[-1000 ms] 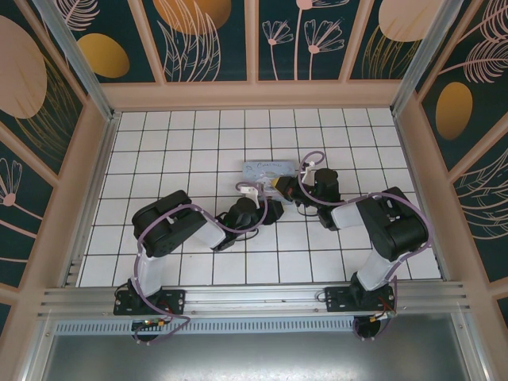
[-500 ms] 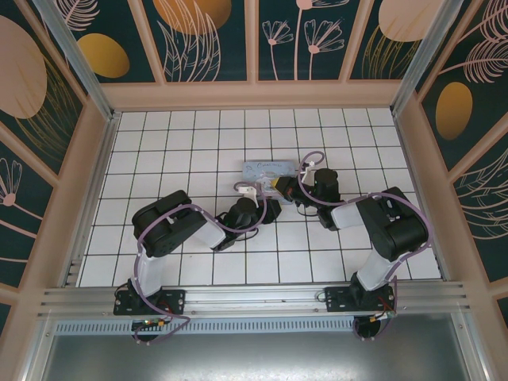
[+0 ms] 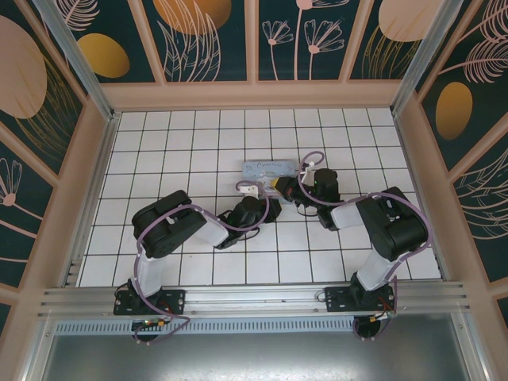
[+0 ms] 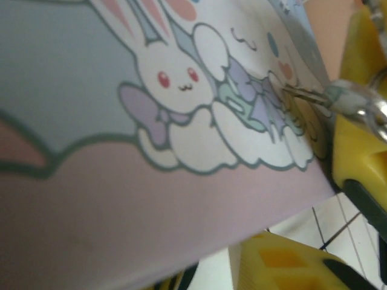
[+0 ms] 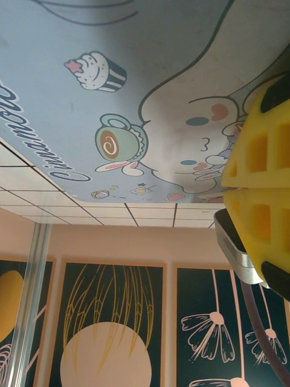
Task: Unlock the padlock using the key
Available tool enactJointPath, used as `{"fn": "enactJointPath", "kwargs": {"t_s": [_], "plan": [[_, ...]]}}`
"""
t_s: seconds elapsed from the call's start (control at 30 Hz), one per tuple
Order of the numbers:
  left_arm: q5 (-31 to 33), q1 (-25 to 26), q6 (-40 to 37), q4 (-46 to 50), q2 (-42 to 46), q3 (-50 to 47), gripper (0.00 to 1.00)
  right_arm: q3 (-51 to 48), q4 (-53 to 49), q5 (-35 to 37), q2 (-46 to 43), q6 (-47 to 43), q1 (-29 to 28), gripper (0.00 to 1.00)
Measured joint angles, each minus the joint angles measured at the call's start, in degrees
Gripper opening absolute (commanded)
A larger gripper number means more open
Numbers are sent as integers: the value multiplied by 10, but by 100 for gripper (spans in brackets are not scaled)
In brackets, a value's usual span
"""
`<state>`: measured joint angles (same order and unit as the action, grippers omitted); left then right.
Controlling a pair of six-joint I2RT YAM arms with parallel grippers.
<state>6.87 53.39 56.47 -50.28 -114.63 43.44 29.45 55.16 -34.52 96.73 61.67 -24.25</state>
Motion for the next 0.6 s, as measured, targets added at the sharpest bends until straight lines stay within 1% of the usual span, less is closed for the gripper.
{"fn": "enactJointPath", "kwargs": {"t_s": [0.13,0.2,0.3,0.43,0.6], "plan": [[8,0,0,22,0,11,30,0,2,0,1,1,-1,0],[12,2,0,30,0,13,26,0,4,0,2,2,-1,0],[16,2,0,37,0,14,23,0,4,0,2,2,-1,0],[18,2,-2,40,0,16,15,0,4,0,2,2,-1,0],[17,2,-2,44,3,17,0,0,4,0,2,2,-1,0]]}}
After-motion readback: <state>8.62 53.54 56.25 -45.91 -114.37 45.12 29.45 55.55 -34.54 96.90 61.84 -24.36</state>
